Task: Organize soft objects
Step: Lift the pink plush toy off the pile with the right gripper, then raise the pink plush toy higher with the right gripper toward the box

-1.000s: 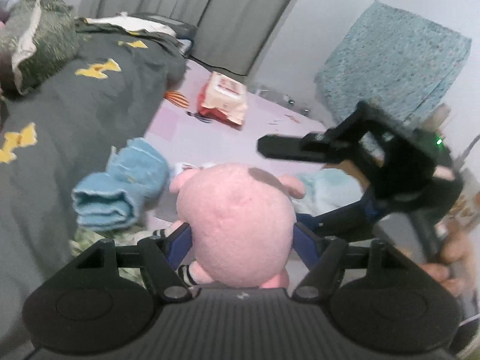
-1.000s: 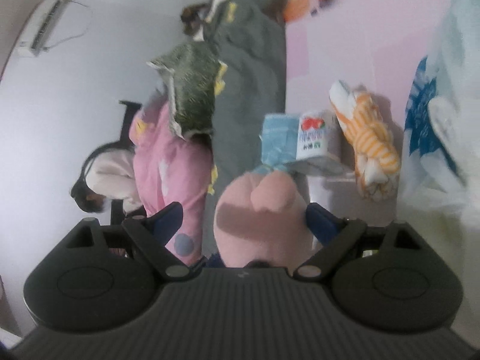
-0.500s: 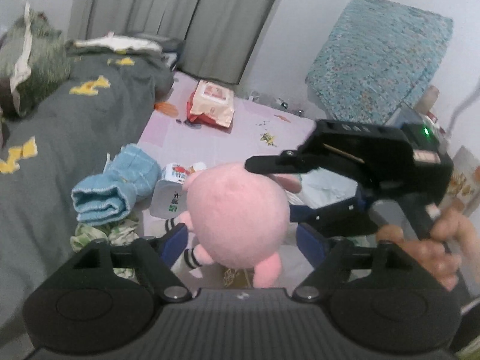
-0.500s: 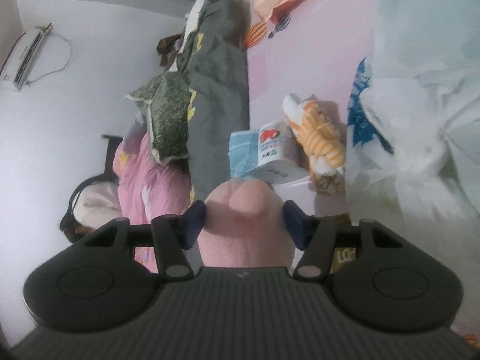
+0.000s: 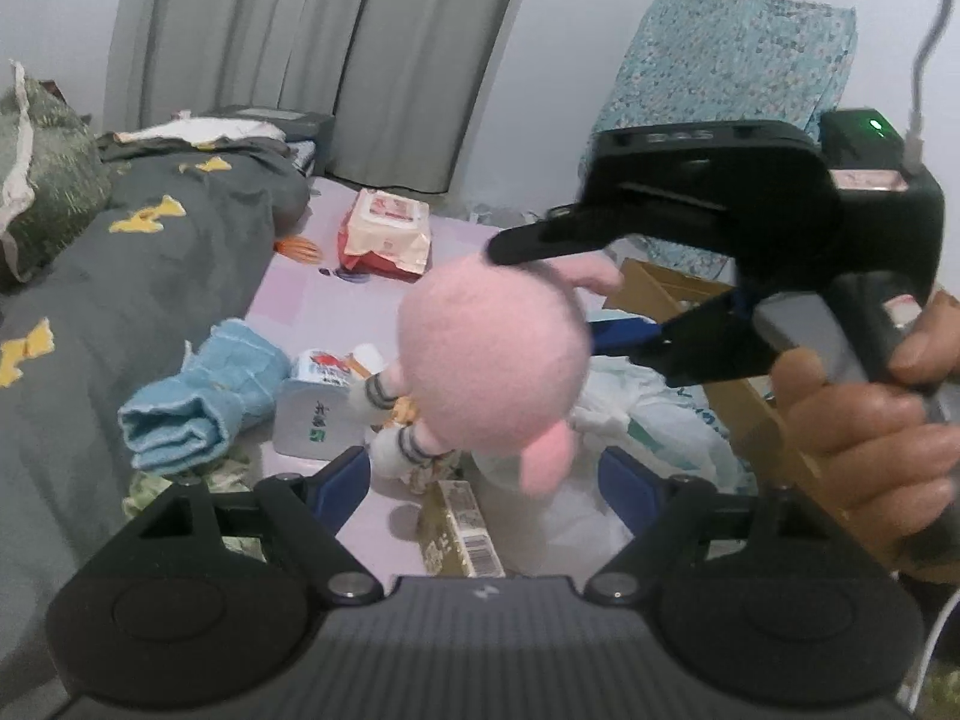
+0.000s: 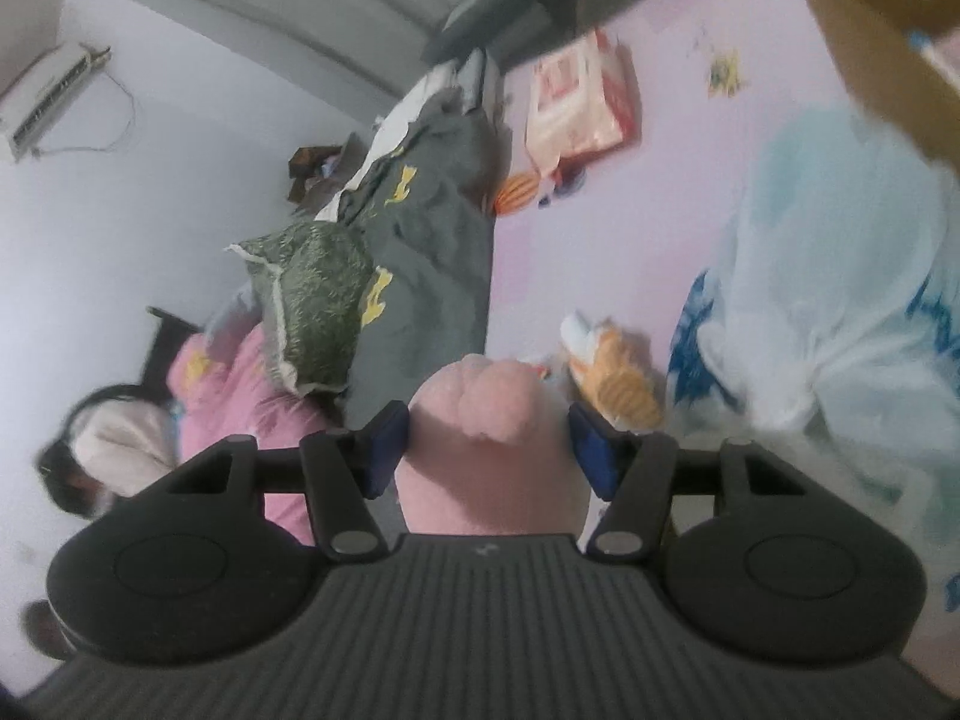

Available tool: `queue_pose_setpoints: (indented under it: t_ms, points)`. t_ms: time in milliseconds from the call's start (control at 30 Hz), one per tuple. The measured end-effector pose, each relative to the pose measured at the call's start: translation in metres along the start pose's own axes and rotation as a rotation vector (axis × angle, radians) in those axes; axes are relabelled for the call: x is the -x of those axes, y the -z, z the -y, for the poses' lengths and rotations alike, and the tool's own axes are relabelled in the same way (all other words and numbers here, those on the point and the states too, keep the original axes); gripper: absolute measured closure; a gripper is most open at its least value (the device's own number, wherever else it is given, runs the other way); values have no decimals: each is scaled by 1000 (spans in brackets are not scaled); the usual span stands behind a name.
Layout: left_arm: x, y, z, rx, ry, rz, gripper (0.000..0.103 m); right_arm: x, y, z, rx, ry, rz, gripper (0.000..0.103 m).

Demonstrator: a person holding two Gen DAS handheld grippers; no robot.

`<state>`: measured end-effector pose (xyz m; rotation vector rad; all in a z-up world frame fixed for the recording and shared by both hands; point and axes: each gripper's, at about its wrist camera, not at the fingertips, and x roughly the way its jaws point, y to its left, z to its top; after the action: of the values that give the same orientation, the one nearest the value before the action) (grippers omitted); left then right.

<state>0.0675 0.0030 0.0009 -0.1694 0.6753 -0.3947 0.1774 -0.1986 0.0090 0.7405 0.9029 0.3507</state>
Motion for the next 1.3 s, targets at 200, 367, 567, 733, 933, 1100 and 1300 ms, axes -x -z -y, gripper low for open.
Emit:
queue_pose_setpoints:
  t_ms: [200, 367, 567, 733, 933, 1100, 1300]
  points:
    - [-18, 4, -26, 51, -21, -34, 27, -58, 11, -11, 42, 123, -93, 44]
    - [-21, 7, -53, 115, -30, -47, 27, -79, 13, -16, 29, 91, -166, 44]
    - [-20, 12, -62, 102, -58, -54, 25, -100, 16, -31, 27, 15, -256, 44]
    - [-22, 17, -68, 104, -103, -65, 27, -115, 24, -35, 29, -43, -338, 44]
    - [-23, 18, -79, 141, -130, -79, 30, -103, 11, -36, 159, 5, -357, 24]
    - [-19, 21, -82, 174, -127, -105, 30, -115, 11, -23, 169, 27, -434, 23]
    - [2, 31, -69, 153, -122, -118, 29, -130, 20, -16, 153, 25, -499, 23]
